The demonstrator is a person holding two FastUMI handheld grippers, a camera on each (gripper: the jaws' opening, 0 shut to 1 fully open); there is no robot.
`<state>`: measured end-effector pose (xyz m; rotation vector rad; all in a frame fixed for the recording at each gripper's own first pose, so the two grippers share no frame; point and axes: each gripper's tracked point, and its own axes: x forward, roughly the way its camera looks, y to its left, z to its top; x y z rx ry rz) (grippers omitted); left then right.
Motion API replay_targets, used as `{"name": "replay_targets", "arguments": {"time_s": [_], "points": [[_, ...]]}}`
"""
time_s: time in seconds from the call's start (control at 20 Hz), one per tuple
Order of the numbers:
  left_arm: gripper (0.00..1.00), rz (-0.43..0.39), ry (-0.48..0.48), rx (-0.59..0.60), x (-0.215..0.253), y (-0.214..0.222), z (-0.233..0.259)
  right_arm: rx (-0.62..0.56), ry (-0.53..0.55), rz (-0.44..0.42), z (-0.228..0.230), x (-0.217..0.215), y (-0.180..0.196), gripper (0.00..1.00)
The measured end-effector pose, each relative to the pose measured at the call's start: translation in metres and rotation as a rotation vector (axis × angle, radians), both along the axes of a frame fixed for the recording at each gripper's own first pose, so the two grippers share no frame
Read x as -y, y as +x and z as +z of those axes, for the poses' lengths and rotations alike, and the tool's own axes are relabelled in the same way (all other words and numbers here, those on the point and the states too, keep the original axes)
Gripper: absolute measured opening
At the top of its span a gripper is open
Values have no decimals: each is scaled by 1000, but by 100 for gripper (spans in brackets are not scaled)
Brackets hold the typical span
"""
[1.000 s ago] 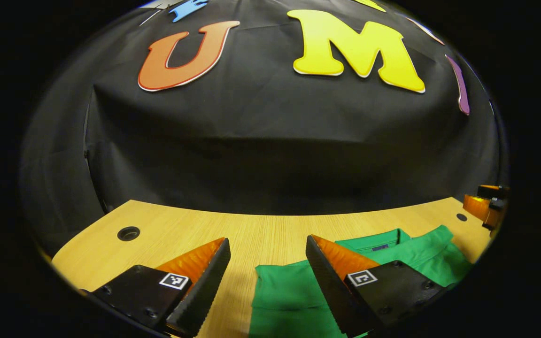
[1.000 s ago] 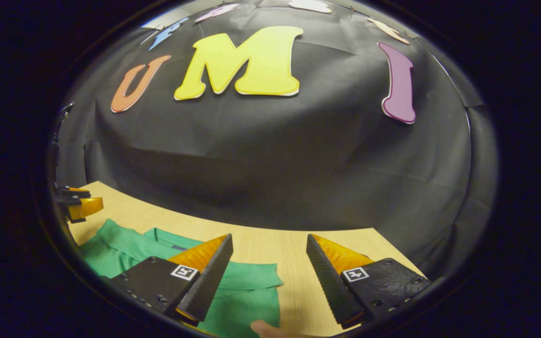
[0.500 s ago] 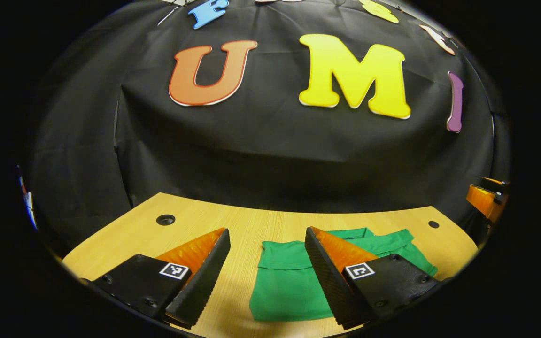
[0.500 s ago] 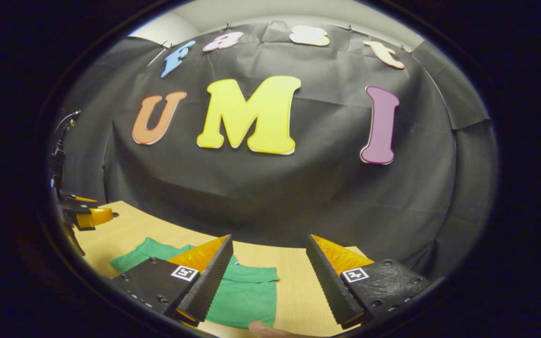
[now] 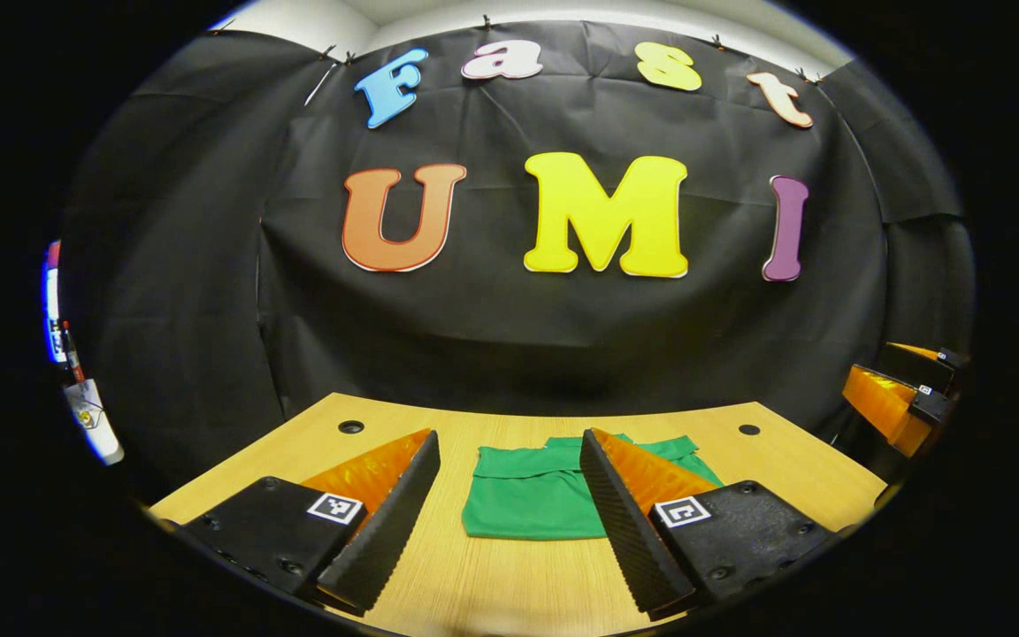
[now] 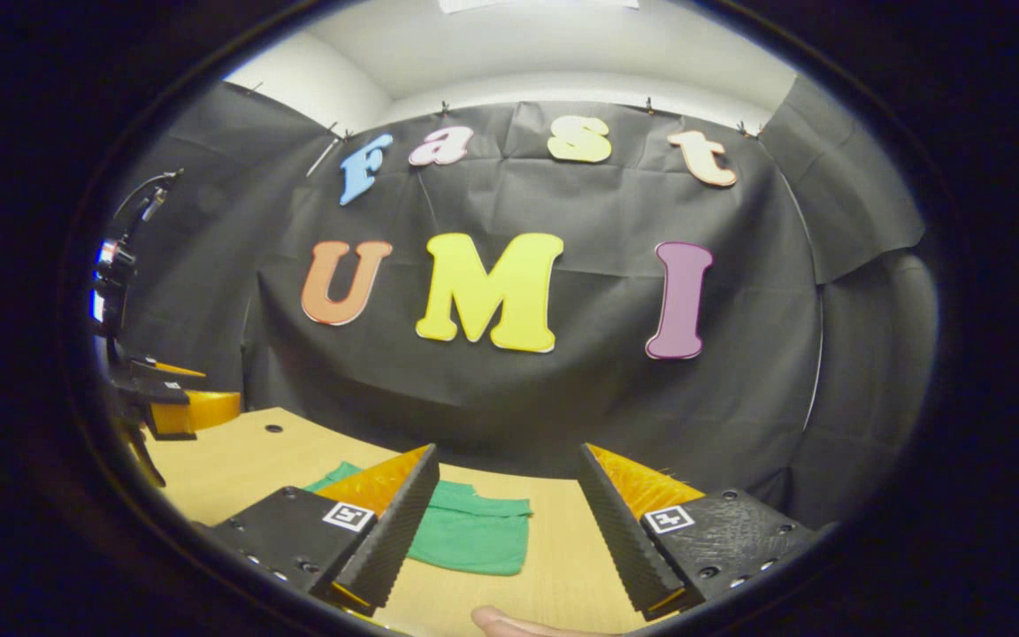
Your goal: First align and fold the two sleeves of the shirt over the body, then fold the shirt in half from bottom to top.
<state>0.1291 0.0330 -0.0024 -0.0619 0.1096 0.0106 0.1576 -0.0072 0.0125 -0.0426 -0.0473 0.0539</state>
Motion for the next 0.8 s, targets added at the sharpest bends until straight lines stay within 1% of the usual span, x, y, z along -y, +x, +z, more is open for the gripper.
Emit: {"name": "replay_targets", "arguments": {"time_s": [0.1, 0.25, 0.35, 0.45, 0.6, 0.7, 0.8], "points": [[100, -8, 8, 22, 12, -29, 7, 0, -15, 18, -3, -2, -38, 95], [100, -35, 9, 60, 35, -75, 18, 13, -2, 16, -3, 3, -92, 95], [100, -41, 0, 81, 42, -104, 22, 31, 0, -5, -4, 11, -126, 96], [100, -40, -6, 105, 46, -131, 27, 35, 7, -13, -9, 13, -156, 95], [100, -84, 9, 125, 61, -159, 31, 36, -5, -25, -22, 13, -187, 96], [100, -120, 18, 121, 67, -170, 27, 21, -17, -30, -38, 8, -200, 95], [100, -163, 4, 111, 76, -175, 19, -3, -30, -18, -54, 0, -205, 95]]}}
